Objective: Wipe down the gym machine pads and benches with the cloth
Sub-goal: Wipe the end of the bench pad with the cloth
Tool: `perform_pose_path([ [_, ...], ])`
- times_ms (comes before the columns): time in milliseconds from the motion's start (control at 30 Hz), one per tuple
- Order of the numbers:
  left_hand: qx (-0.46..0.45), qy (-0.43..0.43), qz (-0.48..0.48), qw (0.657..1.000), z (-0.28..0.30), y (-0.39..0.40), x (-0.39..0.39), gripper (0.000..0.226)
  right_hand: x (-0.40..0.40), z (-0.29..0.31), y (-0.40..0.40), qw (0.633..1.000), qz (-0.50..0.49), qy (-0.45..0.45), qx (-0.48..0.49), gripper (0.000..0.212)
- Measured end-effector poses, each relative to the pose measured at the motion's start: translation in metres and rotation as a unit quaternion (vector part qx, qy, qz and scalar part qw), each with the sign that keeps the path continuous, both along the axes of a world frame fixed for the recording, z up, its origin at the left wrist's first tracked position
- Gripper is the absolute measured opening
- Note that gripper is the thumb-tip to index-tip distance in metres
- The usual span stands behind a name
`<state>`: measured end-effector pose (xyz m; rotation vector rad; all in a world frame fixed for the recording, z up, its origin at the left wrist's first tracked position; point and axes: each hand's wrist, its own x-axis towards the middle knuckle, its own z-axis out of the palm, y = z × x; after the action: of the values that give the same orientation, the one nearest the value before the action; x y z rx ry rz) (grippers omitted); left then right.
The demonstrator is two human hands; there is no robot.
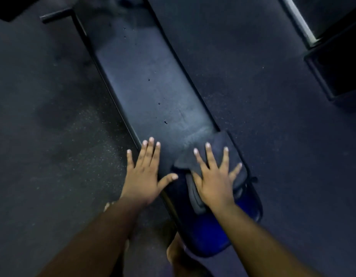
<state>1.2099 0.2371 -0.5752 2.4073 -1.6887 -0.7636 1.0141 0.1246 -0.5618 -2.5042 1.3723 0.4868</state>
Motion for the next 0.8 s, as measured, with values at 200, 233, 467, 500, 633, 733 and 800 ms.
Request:
perform_pose_path([
  [200,-0.004,-0.007,0.019,1.0,-0.003,-0.041,0.054,0.105,0.122,-0.011,-0.096,0.999,0.034,-0.027,0.002,0.065],
  [233,-0.003,-0.007,0.016,1.0,-0.001,-0.045,0.065,0.106,0.109,-0.009,-0.086,0.999,0.042,-0.026,0.0,0.067],
  [467,-0.021,-0.023,-0.001,1.0,-0.023,-0.077,0.131,0.107,0.093,-0.014,-0.06,0.999,0.04,0.013,-0.005,0.067],
  [500,-0.029,-0.03,-0.004,0.999,-0.028,-0.08,0.138,0.106,0.128,-0.019,-0.082,0.999,0.028,-0.011,-0.019,0.065],
  [633,-0.028,-0.06,-0.048,0.997,-0.037,-0.09,0.16,0.104,0.237,-0.028,-0.158,0.999,0.01,-0.028,-0.024,0.066],
  [733,-0.023,-0.065,-0.044,0.997,-0.028,-0.092,0.174,0.105,0.211,-0.018,-0.14,0.999,0.034,-0.027,-0.032,0.066],
  [800,-0.017,-0.058,-0.024,0.998,-0.022,-0.095,0.186,0.106,0.174,-0.007,-0.108,0.999,0.048,-0.002,-0.007,0.068],
])
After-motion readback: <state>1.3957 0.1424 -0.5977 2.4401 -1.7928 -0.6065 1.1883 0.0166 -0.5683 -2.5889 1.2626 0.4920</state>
